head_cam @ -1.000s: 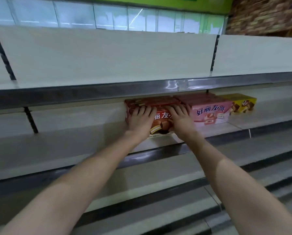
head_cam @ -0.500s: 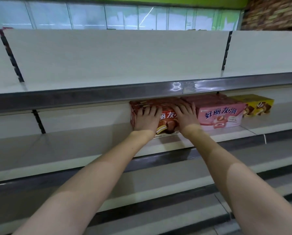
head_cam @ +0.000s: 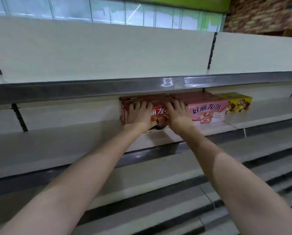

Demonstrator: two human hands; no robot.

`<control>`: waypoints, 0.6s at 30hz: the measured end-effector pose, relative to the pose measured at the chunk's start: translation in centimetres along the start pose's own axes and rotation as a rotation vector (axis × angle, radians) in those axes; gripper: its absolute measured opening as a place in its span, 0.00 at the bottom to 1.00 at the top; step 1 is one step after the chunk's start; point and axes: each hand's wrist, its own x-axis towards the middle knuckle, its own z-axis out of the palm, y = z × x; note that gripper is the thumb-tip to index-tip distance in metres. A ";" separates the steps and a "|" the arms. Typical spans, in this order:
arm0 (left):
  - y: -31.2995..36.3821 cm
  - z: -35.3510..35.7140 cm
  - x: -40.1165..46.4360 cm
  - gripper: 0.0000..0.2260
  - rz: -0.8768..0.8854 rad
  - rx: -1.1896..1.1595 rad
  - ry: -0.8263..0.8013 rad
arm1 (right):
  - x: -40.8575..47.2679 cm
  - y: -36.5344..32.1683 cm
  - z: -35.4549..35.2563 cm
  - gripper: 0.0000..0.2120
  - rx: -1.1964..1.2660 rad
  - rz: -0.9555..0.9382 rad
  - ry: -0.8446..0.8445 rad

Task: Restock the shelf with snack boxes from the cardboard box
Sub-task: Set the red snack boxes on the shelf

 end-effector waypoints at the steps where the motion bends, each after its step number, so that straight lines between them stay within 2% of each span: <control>1: 0.2 -0.3 0.0 0.27 0.001 -0.016 -0.002 | -0.3 0.2 -0.1 0.31 0.012 -0.007 0.042; 5: 2.1 -1.3 0.3 0.24 0.145 -0.077 0.052 | -1.5 1.4 -1.0 0.28 0.014 -0.006 0.100; 8: 4.4 -1.7 0.5 0.16 0.298 -0.235 0.103 | -2.7 3.3 -2.3 0.18 -0.011 0.079 0.161; 10: 6.4 -1.8 0.4 0.12 0.419 -0.335 0.073 | -4.7 4.6 -3.4 0.14 0.005 0.121 0.201; 13: 9.9 -1.8 -0.3 0.15 0.572 -0.409 0.010 | -8.6 6.1 -5.2 0.08 0.016 0.254 0.234; 18: 16.1 -1.7 -3.9 0.07 0.835 -0.506 -0.109 | -17.9 6.8 -6.9 0.03 -0.060 0.499 0.191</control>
